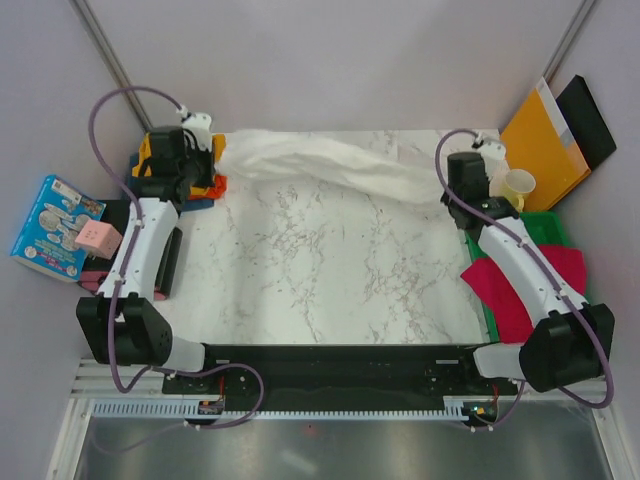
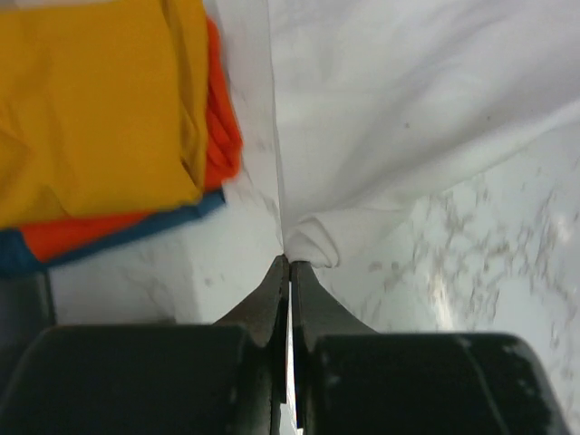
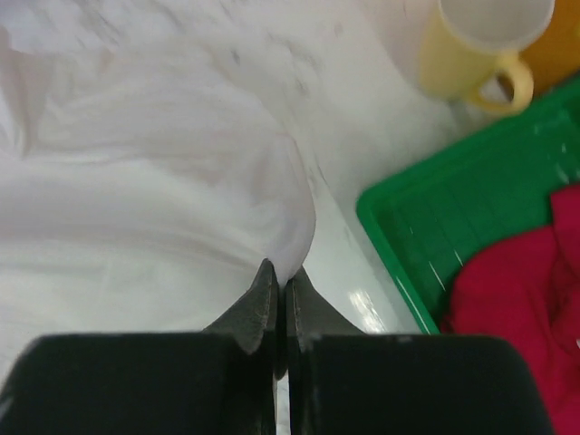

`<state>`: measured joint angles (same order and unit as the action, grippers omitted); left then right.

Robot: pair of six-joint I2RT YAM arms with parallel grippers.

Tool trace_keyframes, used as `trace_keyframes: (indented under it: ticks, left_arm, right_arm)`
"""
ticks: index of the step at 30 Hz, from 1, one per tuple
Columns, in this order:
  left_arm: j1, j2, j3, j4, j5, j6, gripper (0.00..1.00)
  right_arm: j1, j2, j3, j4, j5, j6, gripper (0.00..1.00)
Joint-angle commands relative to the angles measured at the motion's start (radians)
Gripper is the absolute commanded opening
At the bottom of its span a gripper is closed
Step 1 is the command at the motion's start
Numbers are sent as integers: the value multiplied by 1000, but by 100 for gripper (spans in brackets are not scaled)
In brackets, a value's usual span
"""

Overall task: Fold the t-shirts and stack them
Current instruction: Flatten the tshirt out

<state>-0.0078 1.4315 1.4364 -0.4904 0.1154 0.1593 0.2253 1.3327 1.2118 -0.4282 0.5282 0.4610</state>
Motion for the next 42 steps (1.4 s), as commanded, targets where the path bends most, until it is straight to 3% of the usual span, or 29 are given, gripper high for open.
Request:
trace_keyframes:
  ticks: [1, 5, 7, 8, 10, 11, 12, 13, 15, 19, 25, 30, 42]
  left_arm:
    - [5, -57, -282, 36, 9, 37, 2]
    - [6, -169, -485, 27, 50, 78, 2]
    - [6, -190, -507, -16, 67, 89, 2]
    - [6, -197, -513, -33, 85, 97, 2]
    - [6, -200, -507, -71, 101, 103, 29]
    - [6, -201, -505, -74, 102, 102, 42]
    - [6, -209, -502, -73, 101, 98, 69]
    - [6, -210, -492, -76, 101, 88, 78]
    - [5, -206, -472, -76, 102, 72, 87]
    - [6, -197, -407, -79, 128, 36, 90]
    - [5, -145, -367, -83, 185, -24, 82]
    - [5, -132, -386, -71, 201, -53, 80]
    - [5, -137, -427, -70, 172, -60, 78]
  right_arm:
    - [-1, -114, -295, -3, -17, 68, 0]
    - [-1, -260, -443, -20, -27, 110, 0]
    - [-1, -291, -480, -58, -30, 133, 0]
    - [-1, -314, -488, -67, -37, 140, 6]
    - [-1, -331, -503, -76, -43, 137, 27]
    - [-1, -339, -505, -78, -42, 136, 48]
    - [-1, -339, -502, -75, -39, 134, 55]
    - [-1, -334, -489, -72, -40, 127, 61]
    - [-1, -308, -466, -72, -50, 119, 69]
    - [-3, -259, -399, -67, -57, 99, 73]
    - [14, -114, -371, -4, -200, 33, 61]
    - [108, -32, -341, 52, -162, 8, 62]
    - [120, 274, -129, 134, -177, -41, 63]
